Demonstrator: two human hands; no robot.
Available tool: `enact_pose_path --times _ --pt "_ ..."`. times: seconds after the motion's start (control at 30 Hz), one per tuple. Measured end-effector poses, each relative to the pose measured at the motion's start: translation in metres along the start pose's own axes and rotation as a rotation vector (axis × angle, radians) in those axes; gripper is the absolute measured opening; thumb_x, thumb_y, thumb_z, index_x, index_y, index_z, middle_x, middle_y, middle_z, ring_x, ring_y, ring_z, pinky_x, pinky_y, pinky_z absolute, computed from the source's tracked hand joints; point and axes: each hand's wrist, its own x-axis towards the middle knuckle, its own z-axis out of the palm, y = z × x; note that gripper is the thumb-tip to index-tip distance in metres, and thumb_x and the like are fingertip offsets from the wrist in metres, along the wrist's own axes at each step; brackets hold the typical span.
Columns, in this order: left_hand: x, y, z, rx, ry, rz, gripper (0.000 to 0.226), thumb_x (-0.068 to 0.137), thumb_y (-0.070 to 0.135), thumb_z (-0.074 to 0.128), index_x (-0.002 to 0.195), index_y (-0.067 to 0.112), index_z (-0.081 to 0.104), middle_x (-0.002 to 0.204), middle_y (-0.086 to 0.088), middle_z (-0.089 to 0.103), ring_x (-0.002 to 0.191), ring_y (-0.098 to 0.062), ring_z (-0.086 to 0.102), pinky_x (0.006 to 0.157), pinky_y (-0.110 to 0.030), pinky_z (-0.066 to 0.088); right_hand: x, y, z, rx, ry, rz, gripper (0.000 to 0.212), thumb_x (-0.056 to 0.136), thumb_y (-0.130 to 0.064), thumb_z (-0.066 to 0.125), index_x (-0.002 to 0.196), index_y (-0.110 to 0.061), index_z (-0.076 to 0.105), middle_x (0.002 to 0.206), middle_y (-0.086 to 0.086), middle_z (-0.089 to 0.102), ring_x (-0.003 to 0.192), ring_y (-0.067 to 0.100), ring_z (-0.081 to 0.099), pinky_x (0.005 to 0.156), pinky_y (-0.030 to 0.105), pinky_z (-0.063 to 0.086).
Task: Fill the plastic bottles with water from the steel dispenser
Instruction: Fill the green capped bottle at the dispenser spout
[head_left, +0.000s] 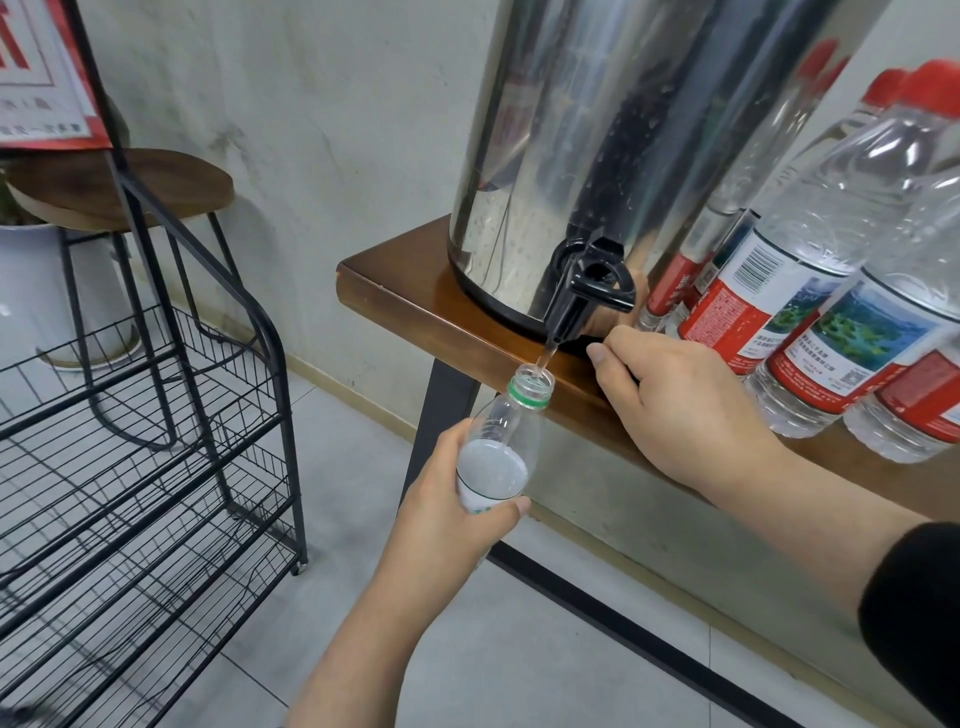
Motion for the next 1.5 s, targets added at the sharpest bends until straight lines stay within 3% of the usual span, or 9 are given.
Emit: enact_pose_path --times 0.23,0.47,0.87,1.0,1.5 --pt "0.0007 -0.0013 0.0003 -0.006 0.001 0.008 0.075 0.08 0.021 0.085 0.136 0.047 0.044 0.123 0.023 0.058 0.113 0.001 0.058 0.077 -0.003 0.046 -0.0003 0.0012 0.0008 0.002 0.005 -0.006 0.036 0.103 -0.046 0.034 0.079 -0.024 0.052 0.071 -0.011 0.053 0.066 0.008 0.052 0.06 0.031 0.038" --pt "0.0008 -0.0014 0.0003 0.006 -0.006 0.005 0.076 0.081 0.023 0.085 0.14 0.044 0.043 0.127 0.02 0.056 0.117 -0.005 0.058 0.077 -0.003 0.047 -0.0008 0.0005 -0.0001 0.002 0.0 0.005 0.039 0.103 -0.046 0.033 0.082 -0.021 0.054 0.072 -0.009 0.055 0.068 0.013 0.053 0.064 0.038 0.044" --pt "0.0014 -0.002 0.0001 0.018 0.0 0.001 0.076 0.08 0.025 0.086 0.137 0.05 0.042 0.124 0.025 0.057 0.115 0.001 0.058 0.077 -0.002 0.046 -0.0002 -0.0002 -0.0005 0.019 -0.001 0.002 0.039 0.102 -0.046 0.034 0.081 -0.021 0.054 0.072 -0.008 0.055 0.068 0.015 0.054 0.064 0.04 0.045" --pt "0.0011 -0.003 -0.0001 0.029 0.017 0.007 0.073 0.079 0.025 0.086 0.129 0.056 0.043 0.12 0.029 0.059 0.112 0.01 0.056 0.078 -0.001 0.044 -0.0006 -0.0006 -0.001 0.019 0.003 0.004 0.039 0.102 -0.046 0.033 0.08 -0.02 0.053 0.072 -0.008 0.055 0.069 0.017 0.054 0.064 0.041 0.045" --pt "-0.0006 0.0008 -0.0001 0.043 0.006 0.005 0.073 0.081 0.023 0.085 0.134 0.051 0.041 0.124 0.027 0.056 0.113 0.013 0.052 0.076 0.002 0.042 -0.0005 0.0007 0.0003 0.009 0.011 -0.006 0.038 0.103 -0.045 0.034 0.081 -0.021 0.055 0.071 -0.01 0.054 0.067 0.012 0.053 0.062 0.035 0.042"
